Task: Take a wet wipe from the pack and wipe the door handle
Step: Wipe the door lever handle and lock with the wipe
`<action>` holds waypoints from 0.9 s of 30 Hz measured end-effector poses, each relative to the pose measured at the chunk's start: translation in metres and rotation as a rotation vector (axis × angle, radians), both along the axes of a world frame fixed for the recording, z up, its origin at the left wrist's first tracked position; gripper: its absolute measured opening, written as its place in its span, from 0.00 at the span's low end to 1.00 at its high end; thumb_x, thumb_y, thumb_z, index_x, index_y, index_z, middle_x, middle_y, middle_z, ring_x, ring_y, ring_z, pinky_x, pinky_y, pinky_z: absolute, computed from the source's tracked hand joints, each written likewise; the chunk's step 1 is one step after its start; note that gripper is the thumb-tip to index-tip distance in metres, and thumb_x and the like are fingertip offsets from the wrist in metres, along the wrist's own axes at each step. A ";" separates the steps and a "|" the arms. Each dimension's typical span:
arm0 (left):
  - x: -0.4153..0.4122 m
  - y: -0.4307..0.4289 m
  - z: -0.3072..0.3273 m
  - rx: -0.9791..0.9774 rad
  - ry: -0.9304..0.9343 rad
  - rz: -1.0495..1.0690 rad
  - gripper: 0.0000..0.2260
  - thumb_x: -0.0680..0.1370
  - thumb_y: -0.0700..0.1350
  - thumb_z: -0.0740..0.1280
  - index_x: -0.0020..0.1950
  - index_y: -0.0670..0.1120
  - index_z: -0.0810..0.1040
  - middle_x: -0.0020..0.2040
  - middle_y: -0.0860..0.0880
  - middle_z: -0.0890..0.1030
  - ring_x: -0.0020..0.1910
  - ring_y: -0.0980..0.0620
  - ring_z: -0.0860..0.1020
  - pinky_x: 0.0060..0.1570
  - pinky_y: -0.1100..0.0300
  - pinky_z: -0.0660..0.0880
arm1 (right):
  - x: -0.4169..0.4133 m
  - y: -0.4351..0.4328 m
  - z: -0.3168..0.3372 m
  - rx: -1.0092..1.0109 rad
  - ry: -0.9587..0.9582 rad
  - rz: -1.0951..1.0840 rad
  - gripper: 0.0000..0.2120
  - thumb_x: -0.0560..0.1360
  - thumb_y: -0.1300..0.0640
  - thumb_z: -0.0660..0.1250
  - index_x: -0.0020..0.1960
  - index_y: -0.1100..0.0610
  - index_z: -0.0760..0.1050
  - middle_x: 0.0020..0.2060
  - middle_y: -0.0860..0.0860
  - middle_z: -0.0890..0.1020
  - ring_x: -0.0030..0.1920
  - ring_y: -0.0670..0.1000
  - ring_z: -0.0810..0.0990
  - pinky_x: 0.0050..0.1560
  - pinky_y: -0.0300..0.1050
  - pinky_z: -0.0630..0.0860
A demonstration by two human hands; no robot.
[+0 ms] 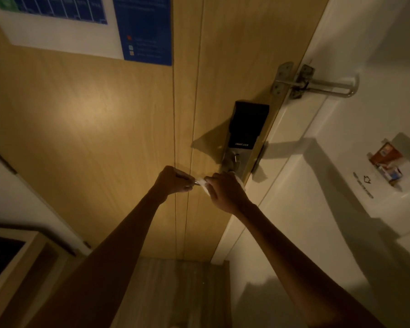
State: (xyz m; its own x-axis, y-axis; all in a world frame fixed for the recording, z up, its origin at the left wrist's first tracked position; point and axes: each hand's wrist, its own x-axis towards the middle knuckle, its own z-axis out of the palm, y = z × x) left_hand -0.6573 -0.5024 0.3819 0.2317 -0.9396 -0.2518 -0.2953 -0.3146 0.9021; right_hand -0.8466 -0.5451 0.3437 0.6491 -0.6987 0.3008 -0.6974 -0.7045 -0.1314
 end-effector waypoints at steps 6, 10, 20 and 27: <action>0.002 -0.001 0.002 0.024 0.055 0.010 0.04 0.68 0.35 0.76 0.41 0.43 0.85 0.37 0.47 0.85 0.36 0.54 0.85 0.42 0.62 0.82 | 0.017 0.001 -0.007 0.083 -0.309 -0.186 0.17 0.80 0.46 0.62 0.43 0.56 0.80 0.34 0.49 0.83 0.36 0.47 0.81 0.52 0.48 0.77; 0.003 -0.005 0.002 0.049 0.048 -0.008 0.05 0.68 0.35 0.76 0.42 0.42 0.85 0.39 0.46 0.85 0.40 0.51 0.85 0.48 0.58 0.82 | 0.011 0.005 -0.009 0.123 -0.341 -0.135 0.11 0.78 0.50 0.67 0.53 0.56 0.82 0.44 0.49 0.86 0.46 0.45 0.83 0.53 0.43 0.78; 0.009 -0.009 0.001 0.088 0.110 -0.031 0.07 0.68 0.34 0.76 0.45 0.39 0.85 0.43 0.42 0.86 0.42 0.49 0.85 0.50 0.57 0.82 | 0.014 0.005 -0.011 0.090 -0.269 -0.096 0.13 0.77 0.54 0.69 0.60 0.55 0.80 0.49 0.48 0.86 0.52 0.46 0.82 0.58 0.43 0.77; 0.012 -0.009 -0.003 0.088 0.153 -0.040 0.06 0.68 0.35 0.76 0.44 0.40 0.85 0.41 0.43 0.86 0.35 0.55 0.85 0.39 0.66 0.81 | 0.031 0.014 -0.012 -0.019 -0.185 -0.094 0.07 0.78 0.55 0.67 0.56 0.53 0.79 0.44 0.48 0.84 0.47 0.48 0.81 0.57 0.46 0.75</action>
